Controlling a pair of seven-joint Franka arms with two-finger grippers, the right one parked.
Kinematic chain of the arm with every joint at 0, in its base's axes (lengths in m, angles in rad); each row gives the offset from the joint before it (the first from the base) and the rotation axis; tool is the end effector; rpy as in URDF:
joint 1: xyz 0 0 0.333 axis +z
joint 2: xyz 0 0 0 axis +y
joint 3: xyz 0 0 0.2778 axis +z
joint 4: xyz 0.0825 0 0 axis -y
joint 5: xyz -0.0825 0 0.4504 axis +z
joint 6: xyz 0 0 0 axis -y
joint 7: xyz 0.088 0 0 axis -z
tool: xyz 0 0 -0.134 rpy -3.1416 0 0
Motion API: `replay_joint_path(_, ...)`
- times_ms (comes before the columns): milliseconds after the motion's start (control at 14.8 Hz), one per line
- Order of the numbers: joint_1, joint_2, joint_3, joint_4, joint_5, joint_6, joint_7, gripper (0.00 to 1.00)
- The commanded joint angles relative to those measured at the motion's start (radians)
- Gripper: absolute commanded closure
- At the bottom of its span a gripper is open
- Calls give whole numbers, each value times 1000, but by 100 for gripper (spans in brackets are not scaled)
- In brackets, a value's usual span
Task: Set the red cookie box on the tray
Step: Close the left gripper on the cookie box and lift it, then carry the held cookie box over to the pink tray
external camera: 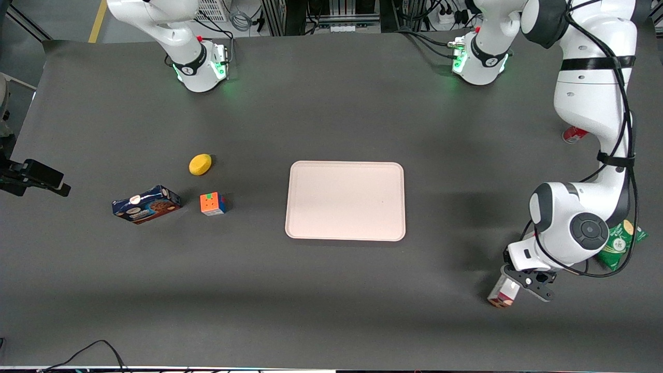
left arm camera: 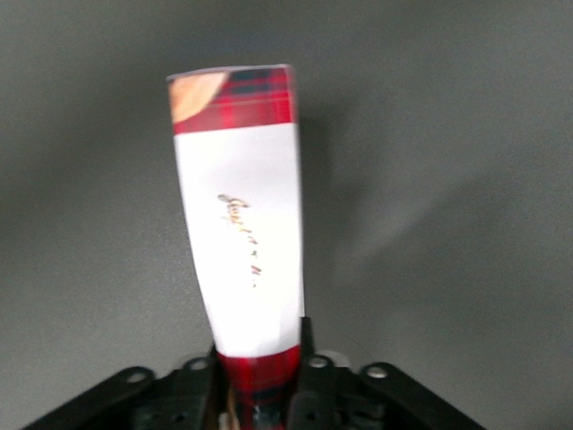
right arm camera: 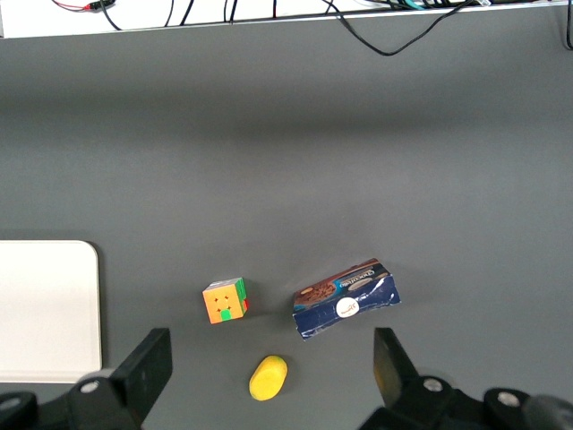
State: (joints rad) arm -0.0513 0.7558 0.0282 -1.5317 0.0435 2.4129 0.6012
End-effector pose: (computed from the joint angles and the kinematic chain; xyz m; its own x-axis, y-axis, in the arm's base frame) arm 0.7483 -0.0180 0.1232 0.7830 -0.6178 0.0729 -0.6089 -0.7851 -0.1132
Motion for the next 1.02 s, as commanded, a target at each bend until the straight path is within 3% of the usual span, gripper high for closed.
replay_joint_path(0, 4, -29, -1, 51, -10, -114, 23, 100)
replay_joint_path(136, 2, -76, -2, 74, -49, -245, 19, 100)
replay_joint_path(339, -2, -163, 1, 79, -193, -433, -3, 100)
replay_joint_path(678, -62, -337, -1, 77, -202, -659, -363, 100)
replay_joint_path(949, -130, -420, -72, 25, -200, -649, -660, 100)
